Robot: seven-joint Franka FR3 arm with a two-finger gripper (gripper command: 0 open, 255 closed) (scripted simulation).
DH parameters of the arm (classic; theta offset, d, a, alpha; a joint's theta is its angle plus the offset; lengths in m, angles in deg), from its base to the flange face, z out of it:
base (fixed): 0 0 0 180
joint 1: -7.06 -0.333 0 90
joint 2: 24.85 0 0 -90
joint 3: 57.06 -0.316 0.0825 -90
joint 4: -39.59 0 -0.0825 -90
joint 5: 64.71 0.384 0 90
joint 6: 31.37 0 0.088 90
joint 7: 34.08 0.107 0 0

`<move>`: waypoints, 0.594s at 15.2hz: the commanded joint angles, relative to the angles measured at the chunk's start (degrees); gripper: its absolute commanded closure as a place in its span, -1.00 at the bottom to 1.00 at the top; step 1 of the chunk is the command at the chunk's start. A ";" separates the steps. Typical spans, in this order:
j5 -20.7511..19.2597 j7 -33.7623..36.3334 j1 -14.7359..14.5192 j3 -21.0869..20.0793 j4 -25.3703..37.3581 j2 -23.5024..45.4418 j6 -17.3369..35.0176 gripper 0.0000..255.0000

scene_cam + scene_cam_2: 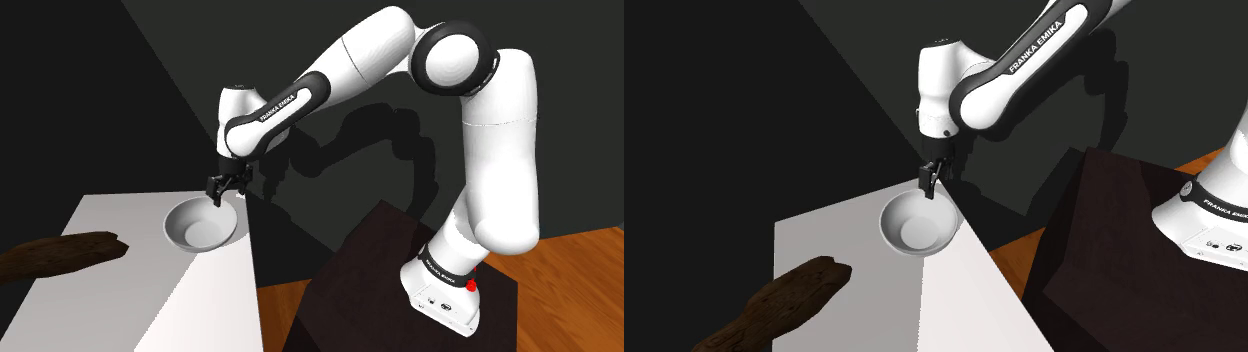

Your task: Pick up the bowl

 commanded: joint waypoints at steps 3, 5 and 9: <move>-0.26 -0.02 -0.26 0.22 0.50 2.52 2.06 -1.00; -0.34 -0.05 -0.33 0.31 0.64 3.47 2.87 -1.00; -0.34 -0.04 -0.34 0.31 0.68 3.47 2.82 1.00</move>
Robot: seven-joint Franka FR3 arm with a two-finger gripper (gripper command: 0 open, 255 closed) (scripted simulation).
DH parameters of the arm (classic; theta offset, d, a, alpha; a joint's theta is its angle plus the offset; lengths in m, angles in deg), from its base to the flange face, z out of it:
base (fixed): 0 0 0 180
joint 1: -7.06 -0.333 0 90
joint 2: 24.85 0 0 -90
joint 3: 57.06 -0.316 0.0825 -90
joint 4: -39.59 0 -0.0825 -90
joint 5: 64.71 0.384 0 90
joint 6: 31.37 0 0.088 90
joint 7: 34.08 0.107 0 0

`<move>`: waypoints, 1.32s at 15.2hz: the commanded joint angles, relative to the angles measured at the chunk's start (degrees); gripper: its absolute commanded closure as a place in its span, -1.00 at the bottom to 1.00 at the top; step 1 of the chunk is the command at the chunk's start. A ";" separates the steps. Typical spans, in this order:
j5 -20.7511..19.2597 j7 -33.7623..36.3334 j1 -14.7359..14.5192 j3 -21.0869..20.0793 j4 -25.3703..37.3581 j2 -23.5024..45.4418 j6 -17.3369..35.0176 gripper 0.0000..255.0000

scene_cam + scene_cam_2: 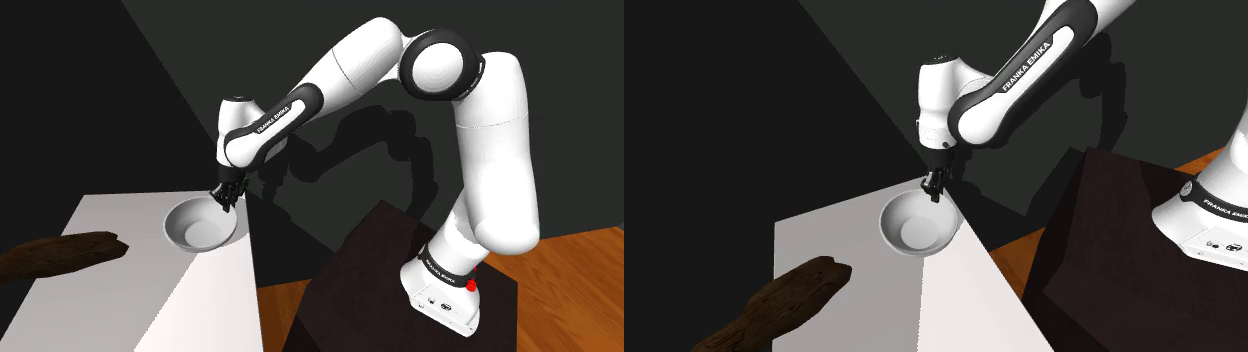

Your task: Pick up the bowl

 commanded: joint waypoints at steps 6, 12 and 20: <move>-0.01 0.00 -0.01 0.00 0.02 0.05 0.04 1.00; 0.26 0.11 0.24 -0.26 -0.41 -2.97 -2.53 1.00; 0.68 0.30 0.59 -0.62 -0.38 -7.40 -6.97 1.00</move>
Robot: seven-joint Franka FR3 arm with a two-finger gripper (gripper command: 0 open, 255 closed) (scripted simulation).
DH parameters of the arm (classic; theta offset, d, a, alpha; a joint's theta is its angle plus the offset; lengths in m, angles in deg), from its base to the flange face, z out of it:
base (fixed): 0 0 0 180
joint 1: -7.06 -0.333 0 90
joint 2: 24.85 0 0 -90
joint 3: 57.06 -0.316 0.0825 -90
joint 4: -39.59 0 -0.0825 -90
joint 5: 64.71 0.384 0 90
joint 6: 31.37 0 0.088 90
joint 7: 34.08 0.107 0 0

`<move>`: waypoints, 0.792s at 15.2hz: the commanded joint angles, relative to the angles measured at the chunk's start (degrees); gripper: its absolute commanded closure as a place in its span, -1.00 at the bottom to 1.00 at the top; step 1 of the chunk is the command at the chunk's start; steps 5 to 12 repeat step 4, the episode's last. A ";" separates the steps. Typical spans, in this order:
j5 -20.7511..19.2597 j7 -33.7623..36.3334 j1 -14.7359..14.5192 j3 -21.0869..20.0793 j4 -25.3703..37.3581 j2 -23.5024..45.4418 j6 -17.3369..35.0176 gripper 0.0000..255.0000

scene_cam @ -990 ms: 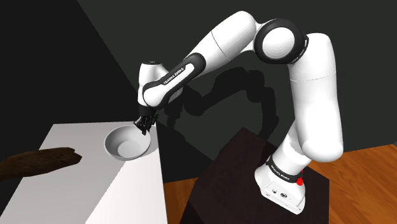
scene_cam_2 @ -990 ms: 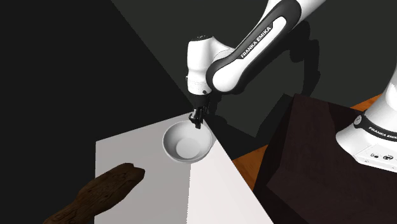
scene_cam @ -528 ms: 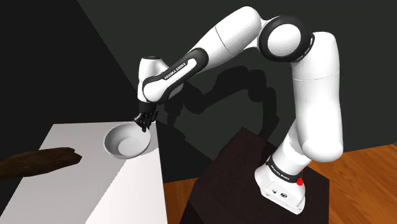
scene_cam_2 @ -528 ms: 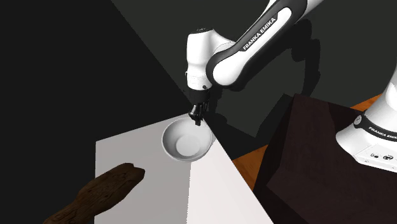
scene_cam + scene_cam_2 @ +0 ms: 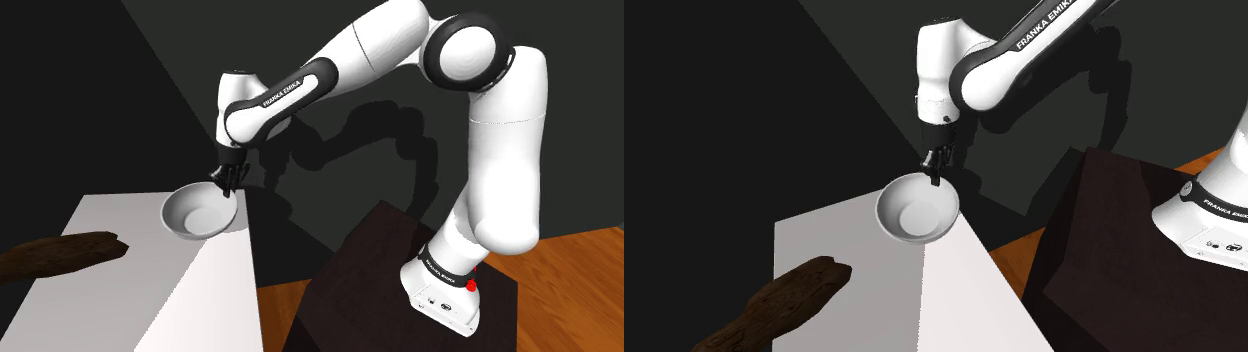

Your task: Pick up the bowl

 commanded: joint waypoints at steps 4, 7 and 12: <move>0.16 0.10 0.11 -0.14 0.20 -1.65 -1.81 1.00; 0.16 0.10 0.11 -0.14 0.20 -1.65 -1.81 1.00; 0.16 0.10 0.11 -0.14 0.20 -1.65 -1.81 1.00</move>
